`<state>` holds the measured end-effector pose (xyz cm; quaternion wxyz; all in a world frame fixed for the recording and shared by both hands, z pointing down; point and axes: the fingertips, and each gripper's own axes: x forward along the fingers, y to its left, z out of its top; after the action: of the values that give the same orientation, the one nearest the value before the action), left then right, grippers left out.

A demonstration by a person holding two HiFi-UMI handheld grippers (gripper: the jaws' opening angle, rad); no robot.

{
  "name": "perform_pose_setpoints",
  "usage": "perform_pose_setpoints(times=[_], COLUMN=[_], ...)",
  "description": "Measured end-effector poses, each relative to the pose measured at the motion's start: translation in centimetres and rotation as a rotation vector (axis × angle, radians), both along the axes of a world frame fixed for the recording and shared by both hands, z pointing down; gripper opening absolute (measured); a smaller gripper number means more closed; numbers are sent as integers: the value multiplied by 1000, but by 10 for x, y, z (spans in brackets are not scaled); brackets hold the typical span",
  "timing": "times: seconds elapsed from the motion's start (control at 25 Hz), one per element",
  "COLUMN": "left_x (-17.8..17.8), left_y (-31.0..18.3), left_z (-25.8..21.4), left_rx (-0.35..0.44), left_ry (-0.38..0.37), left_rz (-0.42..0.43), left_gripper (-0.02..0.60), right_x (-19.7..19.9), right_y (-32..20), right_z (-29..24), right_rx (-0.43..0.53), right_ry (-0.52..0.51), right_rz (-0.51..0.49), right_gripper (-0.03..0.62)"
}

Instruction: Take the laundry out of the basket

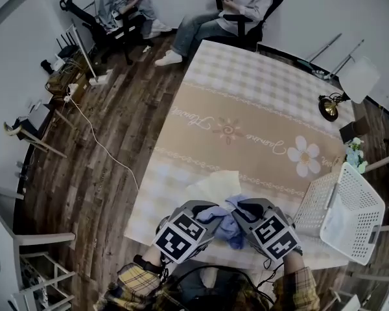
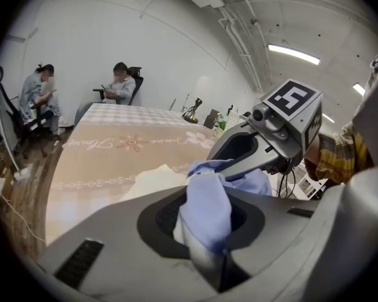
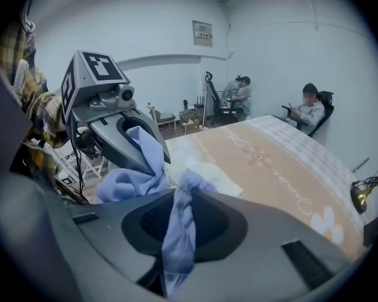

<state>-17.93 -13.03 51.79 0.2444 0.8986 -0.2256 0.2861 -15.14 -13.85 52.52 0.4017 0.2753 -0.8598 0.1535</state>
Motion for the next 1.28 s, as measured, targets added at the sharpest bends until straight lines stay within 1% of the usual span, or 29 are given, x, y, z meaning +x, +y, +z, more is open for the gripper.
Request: perform_pose_setpoints(times=[0.16, 0.32, 0.48, 0.56, 0.6, 0.64, 0.68, 0.84, 0.92, 1.0, 1.04, 1.12, 1.2, 1.28], left_x=[-8, -9, -12, -16, -20, -24, -27, -35, -40, -38, -35, -28, -26, -26], left_y=[-3, -3, -1, -3, -5, -8, -11, -17, -21, -22, -20, -12, -4, 5], left_z=[9, 10, 5, -4, -11, -18, -26, -60, -75, -90, -97, -106, -109, -110], left_rx=[-26, -13, 10, 35, 49, 64, 81, 148, 185, 216, 228, 246, 245, 228], left_ry=[6, -7, -13, -4, 2, 8, 14, 45, 66, 78, 66, 0, -80, -136], left_rz=[-31, -43, -34, -30, -35, -43, -49, -60, -55, -40, -26, 21, 81, 119], left_gripper=[122, 168, 225, 227, 230, 230, 236, 238, 238, 238, 238, 238, 239, 239], right_x=[-4, 2, 9, 12, 14, 15, 16, 17, 11, 13, 20, 37, 49, 59], right_y=[-2, 0, 2, 2, 2, 1, 0, -1, -6, -10, -9, -2, 5, 9], right_z=[9, 8, 3, -5, -10, -16, -24, -58, -79, -104, -117, -139, -156, -165], right_rx=[-25, -26, -22, -10, 2, 17, 30, 80, 113, 150, 166, 193, 226, 249], right_ry=[-26, -35, -40, -43, -46, -56, -75, -173, -256, -347, -383, -431, -444, -438], right_rz=[36, 53, 57, 54, 54, 59, 68, 122, 168, 227, 248, 263, 260, 261], right_gripper=[85, 98, 144, 174, 178, 201, 216, 216, 216, 219, 218, 218, 215, 215])
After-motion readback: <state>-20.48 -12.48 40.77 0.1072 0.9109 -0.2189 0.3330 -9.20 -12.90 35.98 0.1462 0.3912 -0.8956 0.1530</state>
